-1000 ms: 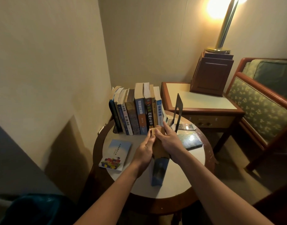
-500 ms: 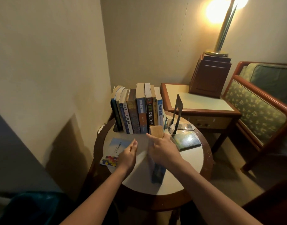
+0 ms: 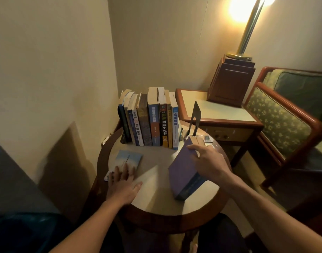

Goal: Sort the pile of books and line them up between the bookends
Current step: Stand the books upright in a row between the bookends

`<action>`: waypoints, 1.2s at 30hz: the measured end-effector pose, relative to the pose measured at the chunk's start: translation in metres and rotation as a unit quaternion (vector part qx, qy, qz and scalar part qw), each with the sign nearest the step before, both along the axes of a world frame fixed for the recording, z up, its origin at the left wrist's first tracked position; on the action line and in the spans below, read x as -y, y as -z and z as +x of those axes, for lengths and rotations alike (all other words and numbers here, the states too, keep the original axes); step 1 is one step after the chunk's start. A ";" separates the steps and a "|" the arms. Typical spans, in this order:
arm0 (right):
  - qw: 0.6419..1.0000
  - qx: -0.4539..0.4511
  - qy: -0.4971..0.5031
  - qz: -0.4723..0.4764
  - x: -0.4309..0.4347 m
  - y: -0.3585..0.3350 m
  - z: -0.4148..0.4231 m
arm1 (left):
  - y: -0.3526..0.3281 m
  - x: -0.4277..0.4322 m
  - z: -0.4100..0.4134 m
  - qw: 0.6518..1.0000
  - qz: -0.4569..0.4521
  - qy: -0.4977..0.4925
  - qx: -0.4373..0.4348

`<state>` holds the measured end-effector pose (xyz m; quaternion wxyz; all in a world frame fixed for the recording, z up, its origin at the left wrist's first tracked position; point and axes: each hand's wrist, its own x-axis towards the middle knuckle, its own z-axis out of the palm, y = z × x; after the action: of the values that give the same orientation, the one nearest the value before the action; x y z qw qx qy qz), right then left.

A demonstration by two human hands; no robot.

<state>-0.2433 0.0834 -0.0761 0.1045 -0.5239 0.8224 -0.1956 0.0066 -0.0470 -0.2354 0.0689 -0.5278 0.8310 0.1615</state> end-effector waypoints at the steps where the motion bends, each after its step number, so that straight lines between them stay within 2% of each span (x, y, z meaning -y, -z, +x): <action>1: 1.000 -0.009 0.003 -0.007 -0.001 -0.002 -0.005 | 0.003 -0.001 0.001 1.000 -0.004 -0.002 0.002; 5: 0.996 -0.058 0.014 -0.065 0.003 -0.019 -0.023 | 0.011 -0.003 -0.004 0.999 -0.038 -0.017 -0.011; 11: 0.982 -0.127 0.003 -0.138 0.046 -0.050 -0.042 | 0.013 0.007 -0.015 0.998 -0.042 -0.038 -0.026; 21: 0.986 -0.155 -0.004 -0.057 0.130 -0.037 -0.052 | 0.026 0.017 -0.019 0.988 -0.127 -0.029 -0.077; 27: 0.995 -0.098 -0.012 -0.024 0.165 -0.021 -0.057 | 0.022 0.020 -0.021 0.991 -0.116 -0.033 -0.060; 31: 0.995 -0.073 -0.042 0.062 0.181 -0.018 -0.065 | 0.023 0.023 -0.025 0.992 -0.117 -0.012 -0.051; 36: 0.994 0.032 -0.046 0.096 0.189 -0.011 -0.084 | 0.023 0.027 -0.028 0.993 -0.112 -0.007 -0.046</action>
<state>-0.3276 -0.1059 -0.0647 0.1893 -0.5424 0.8085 -0.1275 -0.0211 -0.0736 -0.2584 -0.0299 -0.5304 0.8422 0.0924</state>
